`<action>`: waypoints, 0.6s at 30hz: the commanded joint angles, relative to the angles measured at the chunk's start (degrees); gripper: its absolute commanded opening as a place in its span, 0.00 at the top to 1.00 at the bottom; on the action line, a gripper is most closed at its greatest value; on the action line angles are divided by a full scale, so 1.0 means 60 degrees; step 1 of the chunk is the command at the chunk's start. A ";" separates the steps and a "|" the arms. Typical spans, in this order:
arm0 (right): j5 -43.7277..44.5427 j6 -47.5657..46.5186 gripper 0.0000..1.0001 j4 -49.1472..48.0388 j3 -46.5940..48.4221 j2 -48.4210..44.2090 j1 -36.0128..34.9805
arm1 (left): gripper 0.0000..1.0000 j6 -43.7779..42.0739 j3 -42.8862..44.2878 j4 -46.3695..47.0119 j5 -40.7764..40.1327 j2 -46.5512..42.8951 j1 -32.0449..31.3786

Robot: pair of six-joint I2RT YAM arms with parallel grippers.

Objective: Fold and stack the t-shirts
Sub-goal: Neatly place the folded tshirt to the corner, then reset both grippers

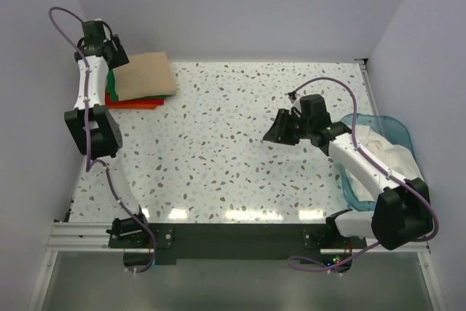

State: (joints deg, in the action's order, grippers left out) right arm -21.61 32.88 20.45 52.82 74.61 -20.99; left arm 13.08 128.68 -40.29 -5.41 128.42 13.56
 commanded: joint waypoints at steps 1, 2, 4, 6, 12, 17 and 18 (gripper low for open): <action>0.0407 -0.0266 0.58 -0.0009 0.0338 -0.0261 -0.0031 | 0.24 0.0558 -0.0981 0.1411 -0.0198 -0.1684 0.0025; 0.0422 -0.0280 0.57 -0.0024 0.0338 -0.0334 -0.0031 | 0.24 0.0748 -0.1404 0.1514 -0.0023 -0.2064 0.0039; 0.0481 -0.0280 0.55 -0.0039 0.0352 -0.0350 -0.0031 | 0.23 0.0997 -0.1772 0.1690 0.0328 -0.2403 -0.0033; 0.0466 -0.0251 0.53 -0.0068 0.0381 -0.0350 -0.0031 | 0.23 0.1276 -0.2679 0.2215 0.0636 -0.3061 -0.0237; 0.0452 -0.0280 0.47 -0.0156 0.0469 -0.0437 -0.0046 | 0.22 0.1978 -0.5579 0.3489 0.0842 -0.5082 -0.1057; 0.0612 -0.0412 0.43 -0.0068 0.0557 -0.0525 -0.0031 | 0.22 0.2434 -0.8432 0.4444 0.0609 -0.7043 -0.2171; 0.0627 -0.0427 0.41 -0.0025 0.0572 -0.0569 -0.0031 | 0.22 0.2507 -0.8802 0.4619 0.0493 -0.7280 -0.2825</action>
State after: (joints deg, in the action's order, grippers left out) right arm -19.77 31.81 20.51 53.41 73.67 -20.99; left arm 25.08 82.41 -19.29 -1.83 90.11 1.96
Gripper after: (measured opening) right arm 0.576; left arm 0.777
